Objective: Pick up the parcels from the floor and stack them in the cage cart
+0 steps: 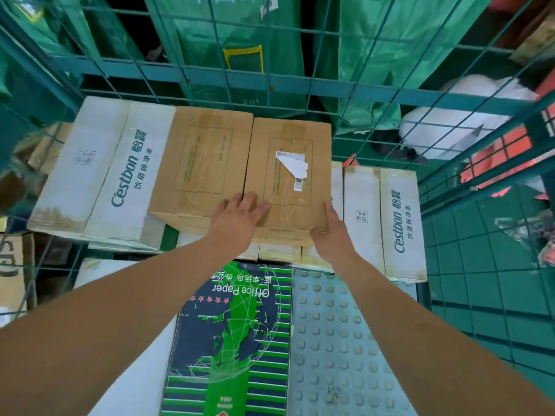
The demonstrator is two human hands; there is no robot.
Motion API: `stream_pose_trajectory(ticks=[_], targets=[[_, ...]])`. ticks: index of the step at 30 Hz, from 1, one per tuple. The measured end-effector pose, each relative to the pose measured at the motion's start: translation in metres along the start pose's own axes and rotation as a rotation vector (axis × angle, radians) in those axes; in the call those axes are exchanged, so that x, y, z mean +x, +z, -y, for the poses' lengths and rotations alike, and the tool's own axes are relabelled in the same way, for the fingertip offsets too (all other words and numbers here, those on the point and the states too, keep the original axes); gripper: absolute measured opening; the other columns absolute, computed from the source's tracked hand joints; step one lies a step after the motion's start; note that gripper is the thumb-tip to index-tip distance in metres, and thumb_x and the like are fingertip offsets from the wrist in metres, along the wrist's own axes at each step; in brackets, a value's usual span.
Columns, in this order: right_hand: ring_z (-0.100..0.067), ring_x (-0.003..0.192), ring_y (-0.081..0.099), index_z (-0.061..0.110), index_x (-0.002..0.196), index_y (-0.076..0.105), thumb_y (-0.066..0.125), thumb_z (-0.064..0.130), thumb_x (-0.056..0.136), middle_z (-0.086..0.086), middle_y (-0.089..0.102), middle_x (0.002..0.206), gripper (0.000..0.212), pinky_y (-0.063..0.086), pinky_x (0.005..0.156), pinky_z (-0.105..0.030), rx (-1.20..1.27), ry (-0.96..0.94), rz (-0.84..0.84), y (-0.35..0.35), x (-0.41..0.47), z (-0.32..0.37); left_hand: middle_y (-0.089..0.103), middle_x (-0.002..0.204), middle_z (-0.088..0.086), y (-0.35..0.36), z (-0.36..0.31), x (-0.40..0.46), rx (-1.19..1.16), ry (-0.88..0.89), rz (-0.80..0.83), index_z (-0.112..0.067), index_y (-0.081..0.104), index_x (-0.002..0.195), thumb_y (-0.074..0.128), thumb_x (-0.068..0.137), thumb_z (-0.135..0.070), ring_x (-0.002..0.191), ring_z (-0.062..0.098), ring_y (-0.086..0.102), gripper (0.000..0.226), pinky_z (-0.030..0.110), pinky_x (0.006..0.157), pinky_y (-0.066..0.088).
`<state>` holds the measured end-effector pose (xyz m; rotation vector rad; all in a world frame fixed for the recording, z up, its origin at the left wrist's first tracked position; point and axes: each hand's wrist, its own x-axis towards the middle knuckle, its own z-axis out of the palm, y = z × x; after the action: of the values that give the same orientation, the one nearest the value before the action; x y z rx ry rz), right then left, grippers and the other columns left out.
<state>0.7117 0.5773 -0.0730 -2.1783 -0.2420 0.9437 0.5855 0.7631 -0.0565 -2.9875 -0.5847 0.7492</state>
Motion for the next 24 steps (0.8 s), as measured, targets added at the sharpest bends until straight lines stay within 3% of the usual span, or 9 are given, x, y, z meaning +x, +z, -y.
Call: stream_pose_trajectory(ticks=[5,8,12,15,16,17,20,22,24], targets=[[-0.003,0.075,0.060,0.031,0.163,0.025,0.057,0.019,0.100,-0.002,0.032,0.162,0.072,0.052,0.078,-0.023,0.054,0.004,0.025,0.004,-0.030,0.012,0.024,0.166,0.006,-0.027,0.010,-0.036,-0.010,0.045,0.081,-0.038,0.025,0.156,0.056,0.099,-0.035,0.150,0.032,0.027,0.064,0.052,0.123,0.019],[-0.006,0.061,0.056,0.030,0.163,0.025,0.056,0.022,0.100,-0.005,0.032,0.162,0.071,0.045,0.055,-0.019,0.000,-0.028,0.107,0.001,-0.070,0.036,0.019,0.169,0.006,-0.047,0.020,-0.081,-0.020,0.040,0.072,-0.036,0.026,0.159,0.054,0.100,-0.038,0.152,0.032,0.027,0.065,0.052,0.124,0.020],[-0.006,0.059,0.053,0.025,0.158,0.036,0.055,0.017,0.101,0.003,0.049,0.138,0.060,0.042,0.046,-0.016,-0.047,-0.069,0.154,0.002,-0.132,0.081,0.022,0.169,0.003,-0.077,0.035,-0.160,-0.162,-0.050,0.035,-0.032,0.030,0.159,0.053,0.098,-0.041,0.148,0.032,0.035,0.066,0.047,0.119,0.029],[-0.008,0.075,0.065,0.028,0.144,0.045,0.054,0.022,0.099,0.003,0.061,0.126,0.045,0.055,0.069,-0.032,-0.133,-0.143,0.265,0.007,-0.189,0.122,0.033,0.163,0.004,-0.092,0.047,-0.224,-0.430,-0.204,0.005,-0.028,0.039,0.156,0.048,0.088,-0.049,0.141,0.033,0.046,0.072,0.042,0.112,0.041],[-0.013,0.087,0.068,0.024,0.146,0.045,0.054,0.021,0.101,0.001,0.061,0.126,0.047,0.054,0.078,-0.030,-0.134,-0.152,0.293,0.009,-0.212,0.137,0.036,0.161,0.005,-0.097,0.052,-0.248,-0.546,-0.255,-0.007,-0.025,0.041,0.155,0.052,0.089,-0.048,0.140,0.033,0.047,0.071,0.041,0.112,0.041],[-0.016,0.089,0.067,0.019,0.149,0.045,0.055,0.018,0.102,-0.001,0.061,0.126,0.048,0.054,0.074,-0.025,-0.115,-0.153,0.327,0.013,-0.231,0.148,0.037,0.159,0.007,-0.101,0.057,-0.268,-0.647,-0.286,-0.031,-0.023,0.043,0.154,0.056,0.092,-0.046,0.138,0.032,0.049,0.067,0.038,0.112,0.040],[-0.008,0.060,0.049,0.017,0.144,0.052,0.056,0.015,0.102,0.004,0.060,0.090,0.043,0.037,0.044,-0.014,-0.116,-0.232,0.407,0.028,-0.300,0.184,0.048,0.150,0.005,-0.117,0.070,-0.346,-0.908,-0.418,-0.165,-0.023,0.050,0.149,0.063,0.100,-0.032,0.122,0.024,0.061,0.051,0.023,0.097,0.042],[-0.008,0.057,0.044,0.013,0.136,0.058,0.056,0.015,0.102,0.000,0.059,0.082,0.034,0.033,0.041,-0.014,-0.151,-0.246,0.442,0.041,-0.331,0.195,0.062,0.131,0.003,-0.126,0.072,-0.383,-1.118,-0.487,-0.247,-0.024,0.059,0.138,0.063,0.100,-0.031,0.105,0.020,0.064,0.038,0.018,0.078,0.048],[-0.012,0.068,0.048,-0.001,0.129,0.062,0.056,0.012,0.103,-0.018,0.063,0.092,0.030,0.037,0.050,-0.015,-0.202,-0.273,0.493,0.054,-0.367,0.207,0.069,0.100,0.004,-0.132,0.079,-0.431,-1.307,-0.538,-0.323,-0.018,0.070,0.108,0.063,0.097,-0.037,0.086,0.019,0.064,0.023,0.029,0.070,0.052]])
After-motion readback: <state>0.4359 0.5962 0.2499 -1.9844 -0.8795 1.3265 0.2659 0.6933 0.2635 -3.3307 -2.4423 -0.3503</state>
